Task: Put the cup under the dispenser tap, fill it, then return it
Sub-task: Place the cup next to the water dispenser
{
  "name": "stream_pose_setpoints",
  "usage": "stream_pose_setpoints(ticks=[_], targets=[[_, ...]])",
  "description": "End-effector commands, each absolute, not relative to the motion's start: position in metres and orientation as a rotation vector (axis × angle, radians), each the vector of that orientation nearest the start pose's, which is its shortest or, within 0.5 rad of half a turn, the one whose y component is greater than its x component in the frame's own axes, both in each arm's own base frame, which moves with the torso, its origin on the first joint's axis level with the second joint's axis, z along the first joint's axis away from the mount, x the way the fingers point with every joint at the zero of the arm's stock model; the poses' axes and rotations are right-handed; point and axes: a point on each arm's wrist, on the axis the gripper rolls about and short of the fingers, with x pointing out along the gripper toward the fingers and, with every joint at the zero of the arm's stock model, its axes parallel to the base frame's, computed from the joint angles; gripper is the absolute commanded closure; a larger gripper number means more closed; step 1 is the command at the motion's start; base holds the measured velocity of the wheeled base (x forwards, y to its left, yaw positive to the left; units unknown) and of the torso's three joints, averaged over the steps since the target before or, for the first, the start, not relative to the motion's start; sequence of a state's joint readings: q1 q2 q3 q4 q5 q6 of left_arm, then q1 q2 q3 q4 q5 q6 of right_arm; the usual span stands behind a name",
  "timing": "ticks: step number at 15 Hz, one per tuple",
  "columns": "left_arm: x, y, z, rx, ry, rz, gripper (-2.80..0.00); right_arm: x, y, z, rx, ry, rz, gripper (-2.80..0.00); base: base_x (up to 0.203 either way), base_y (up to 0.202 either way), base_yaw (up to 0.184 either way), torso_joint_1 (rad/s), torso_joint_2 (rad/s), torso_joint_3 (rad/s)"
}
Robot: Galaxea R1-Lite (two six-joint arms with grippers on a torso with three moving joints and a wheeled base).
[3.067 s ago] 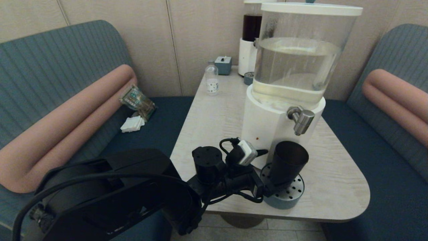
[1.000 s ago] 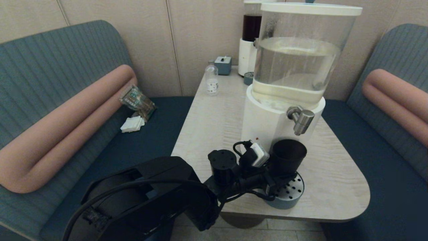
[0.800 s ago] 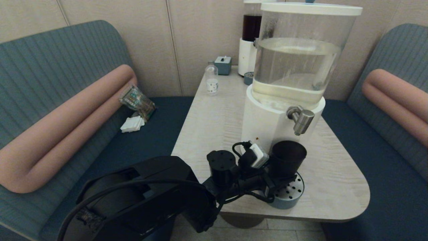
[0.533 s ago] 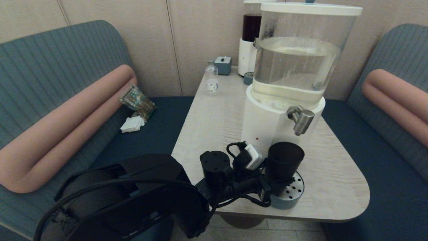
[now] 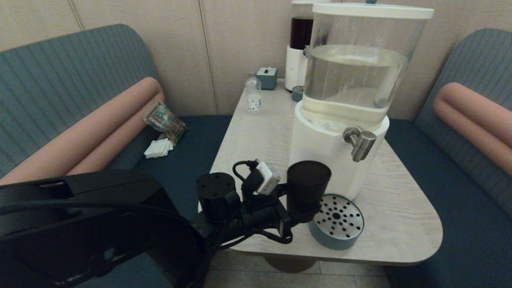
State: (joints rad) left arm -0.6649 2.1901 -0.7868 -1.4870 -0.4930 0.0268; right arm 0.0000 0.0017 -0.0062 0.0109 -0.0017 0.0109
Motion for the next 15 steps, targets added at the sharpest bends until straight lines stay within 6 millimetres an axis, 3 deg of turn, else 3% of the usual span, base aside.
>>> stream_pose_setpoints(ticks=[1,4,7,15], targets=[[0.298,-0.215,0.109,0.01,-0.145,-1.091,0.0,-0.023,0.0,0.076,0.011,0.008,-0.002,0.0,0.0,0.0,0.0,0.0,0.0,0.0],[0.33,-0.172,0.11,-0.014,-0.154,-0.96,0.0,-0.023,0.0,0.076,0.011,0.008,-0.002,0.0,0.0,0.0,0.0,0.0,0.0,0.0],[0.369,-0.146,0.1,-0.006,-0.18,-0.883,0.0,-0.023,0.0,0.076,0.011,0.008,-0.002,0.0,0.0,0.0,0.0,0.0,0.0,0.0],[0.448,-0.125,0.047,0.008,-0.235,-0.787,0.0,-0.023,0.0,0.076,0.011,0.008,-0.002,0.0,0.0,0.0,0.0,0.0,0.0,0.0]])
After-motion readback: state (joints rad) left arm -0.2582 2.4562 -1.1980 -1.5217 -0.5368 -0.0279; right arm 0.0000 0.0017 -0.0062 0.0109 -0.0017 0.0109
